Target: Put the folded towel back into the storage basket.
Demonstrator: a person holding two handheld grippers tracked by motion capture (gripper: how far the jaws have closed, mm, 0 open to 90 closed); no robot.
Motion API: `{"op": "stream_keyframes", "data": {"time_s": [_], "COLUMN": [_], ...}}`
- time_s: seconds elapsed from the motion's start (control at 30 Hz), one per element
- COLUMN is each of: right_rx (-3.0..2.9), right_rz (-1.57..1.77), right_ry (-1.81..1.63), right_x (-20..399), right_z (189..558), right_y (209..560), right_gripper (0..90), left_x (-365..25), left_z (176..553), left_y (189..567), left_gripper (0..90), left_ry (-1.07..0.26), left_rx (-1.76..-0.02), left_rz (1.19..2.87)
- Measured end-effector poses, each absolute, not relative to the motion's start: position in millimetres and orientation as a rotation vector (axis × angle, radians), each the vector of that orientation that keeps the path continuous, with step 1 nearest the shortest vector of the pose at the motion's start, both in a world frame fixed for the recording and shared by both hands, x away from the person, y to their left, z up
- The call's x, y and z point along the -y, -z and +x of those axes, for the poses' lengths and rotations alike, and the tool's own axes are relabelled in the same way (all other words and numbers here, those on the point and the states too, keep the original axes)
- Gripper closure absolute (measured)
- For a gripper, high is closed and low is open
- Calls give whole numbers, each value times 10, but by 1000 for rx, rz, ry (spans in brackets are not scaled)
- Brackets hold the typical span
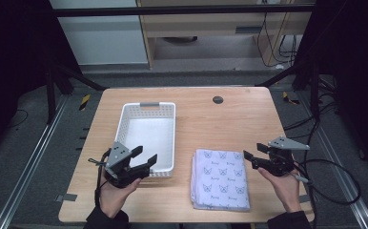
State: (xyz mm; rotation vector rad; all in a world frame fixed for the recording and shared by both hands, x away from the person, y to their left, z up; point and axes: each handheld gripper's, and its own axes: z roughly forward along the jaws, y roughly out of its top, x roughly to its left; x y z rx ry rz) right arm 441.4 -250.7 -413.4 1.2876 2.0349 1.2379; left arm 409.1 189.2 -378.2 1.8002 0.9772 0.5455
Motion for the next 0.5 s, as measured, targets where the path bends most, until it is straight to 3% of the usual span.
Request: {"op": "stream_keyframes", "data": {"time_s": [0.5], "right_rx": [-2089], "right_rz": [1266], "right_ry": [-1216], "right_x": [2441], "right_z": [4406], "right_y": [4204], "right_gripper": [351], "left_x": [-1474], "left_z": [3998], "left_y": [3975], "left_gripper": [420], "left_ry": [-495], "left_rx": [-909], "left_rz": [1891]}}
